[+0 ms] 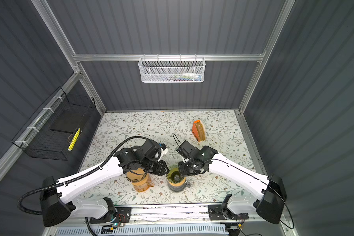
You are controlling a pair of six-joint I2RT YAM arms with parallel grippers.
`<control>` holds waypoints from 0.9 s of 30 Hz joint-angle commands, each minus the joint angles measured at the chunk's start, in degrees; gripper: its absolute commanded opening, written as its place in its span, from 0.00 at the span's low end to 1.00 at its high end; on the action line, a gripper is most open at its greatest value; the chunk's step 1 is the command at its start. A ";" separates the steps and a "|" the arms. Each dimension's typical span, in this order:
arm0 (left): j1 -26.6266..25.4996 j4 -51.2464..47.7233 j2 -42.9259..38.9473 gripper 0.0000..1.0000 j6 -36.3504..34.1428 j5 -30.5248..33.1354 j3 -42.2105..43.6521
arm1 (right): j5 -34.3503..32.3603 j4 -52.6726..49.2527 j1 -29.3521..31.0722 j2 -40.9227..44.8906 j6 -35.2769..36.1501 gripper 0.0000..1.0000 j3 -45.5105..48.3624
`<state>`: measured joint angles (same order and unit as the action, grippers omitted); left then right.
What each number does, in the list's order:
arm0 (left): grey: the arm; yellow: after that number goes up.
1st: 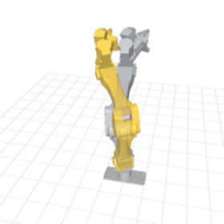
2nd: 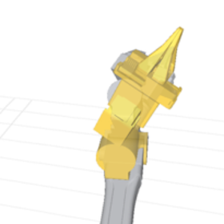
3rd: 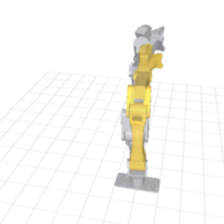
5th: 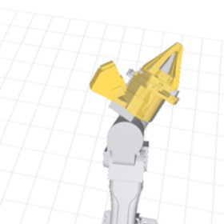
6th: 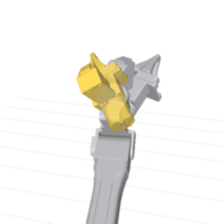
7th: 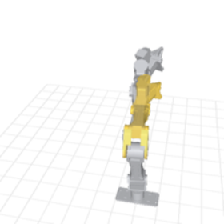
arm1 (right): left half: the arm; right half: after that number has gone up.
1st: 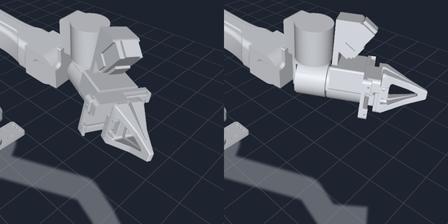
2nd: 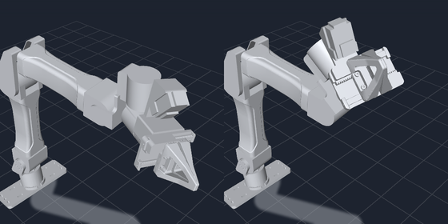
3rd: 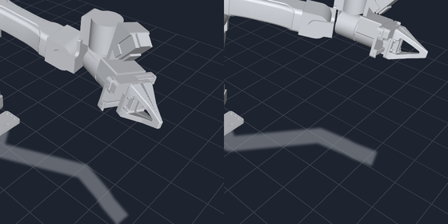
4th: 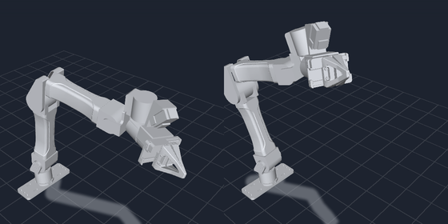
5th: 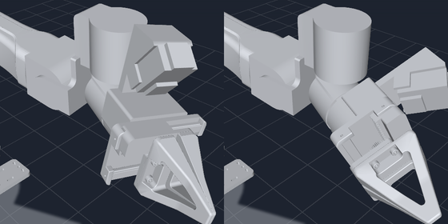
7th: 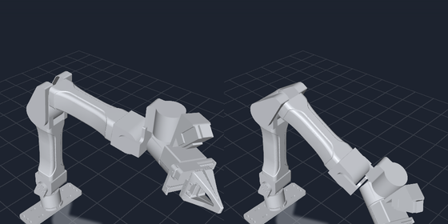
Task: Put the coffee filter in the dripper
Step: 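Lower the green dripper into the wooden ring's hole while the left gripper hovers beside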
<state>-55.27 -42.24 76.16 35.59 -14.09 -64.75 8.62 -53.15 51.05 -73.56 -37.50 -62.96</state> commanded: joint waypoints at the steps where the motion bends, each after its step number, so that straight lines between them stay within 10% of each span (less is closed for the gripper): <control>1: -0.46 -1.00 0.91 0.26 -0.52 0.47 -0.11 | -0.88 0.00 0.28 -0.71 0.05 0.00 1.41; 16: -1.51 -2.19 2.94 0.01 -1.03 1.66 -0.77 | -1.59 -0.31 0.28 -1.39 -0.21 0.00 2.49; 27: -1.82 -1.36 4.78 0.00 -0.85 0.77 -0.20 | -1.77 -0.25 0.26 -3.21 0.14 0.00 3.32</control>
<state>-56.21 -41.71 78.67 37.36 -12.29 -65.19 8.80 -51.42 51.11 -74.02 -39.07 -62.22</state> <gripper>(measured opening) 0.073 0.073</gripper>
